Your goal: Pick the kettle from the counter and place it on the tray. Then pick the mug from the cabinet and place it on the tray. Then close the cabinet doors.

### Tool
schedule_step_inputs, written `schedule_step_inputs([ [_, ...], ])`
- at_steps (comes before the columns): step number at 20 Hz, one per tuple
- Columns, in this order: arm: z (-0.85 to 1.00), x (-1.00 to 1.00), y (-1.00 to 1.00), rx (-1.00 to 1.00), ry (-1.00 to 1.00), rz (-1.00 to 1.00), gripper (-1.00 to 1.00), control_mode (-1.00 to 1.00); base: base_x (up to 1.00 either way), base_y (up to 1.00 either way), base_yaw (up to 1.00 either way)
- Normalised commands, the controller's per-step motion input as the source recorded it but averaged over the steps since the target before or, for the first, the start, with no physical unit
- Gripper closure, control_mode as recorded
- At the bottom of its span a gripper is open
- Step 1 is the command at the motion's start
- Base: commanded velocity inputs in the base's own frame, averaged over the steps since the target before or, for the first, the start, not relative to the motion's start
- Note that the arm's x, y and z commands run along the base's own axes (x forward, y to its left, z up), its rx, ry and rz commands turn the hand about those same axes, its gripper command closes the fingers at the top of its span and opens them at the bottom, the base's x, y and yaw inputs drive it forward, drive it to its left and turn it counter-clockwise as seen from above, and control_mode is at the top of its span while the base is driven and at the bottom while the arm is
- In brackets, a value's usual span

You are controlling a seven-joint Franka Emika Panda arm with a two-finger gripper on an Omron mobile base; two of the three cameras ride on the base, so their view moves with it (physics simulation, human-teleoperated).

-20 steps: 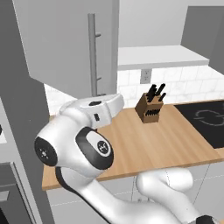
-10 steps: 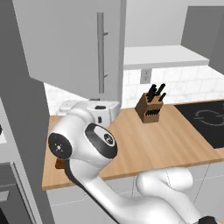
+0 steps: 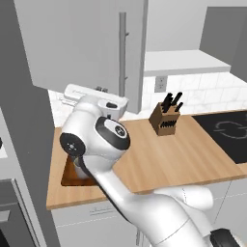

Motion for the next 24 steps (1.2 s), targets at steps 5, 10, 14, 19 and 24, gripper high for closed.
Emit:
schedule_step_inputs([
  [5, 0.60, 0.15, 0.02, 0.09, 0.20, 0.00, 1.00, -1.00, 0.00, 0.00, 0.00],
  [10, 0.49, 0.12, 0.00, 0.00, 0.39, 0.00, 1.00, -1.00, 0.00, 0.00, 0.00],
  [14, 0.16, 0.46, 0.00, 0.00, 0.21, 0.02, 1.00, -1.00, 0.00, 0.00, 0.00],
  [19, 0.15, 0.50, 0.00, 0.00, 0.04, 0.01, 1.00, -1.00, 0.00, 0.00, 0.00],
  [24, 0.26, 0.49, 0.00, 0.00, 0.02, 0.00, 1.00, -1.00, 0.00, 0.00, 0.00],
])
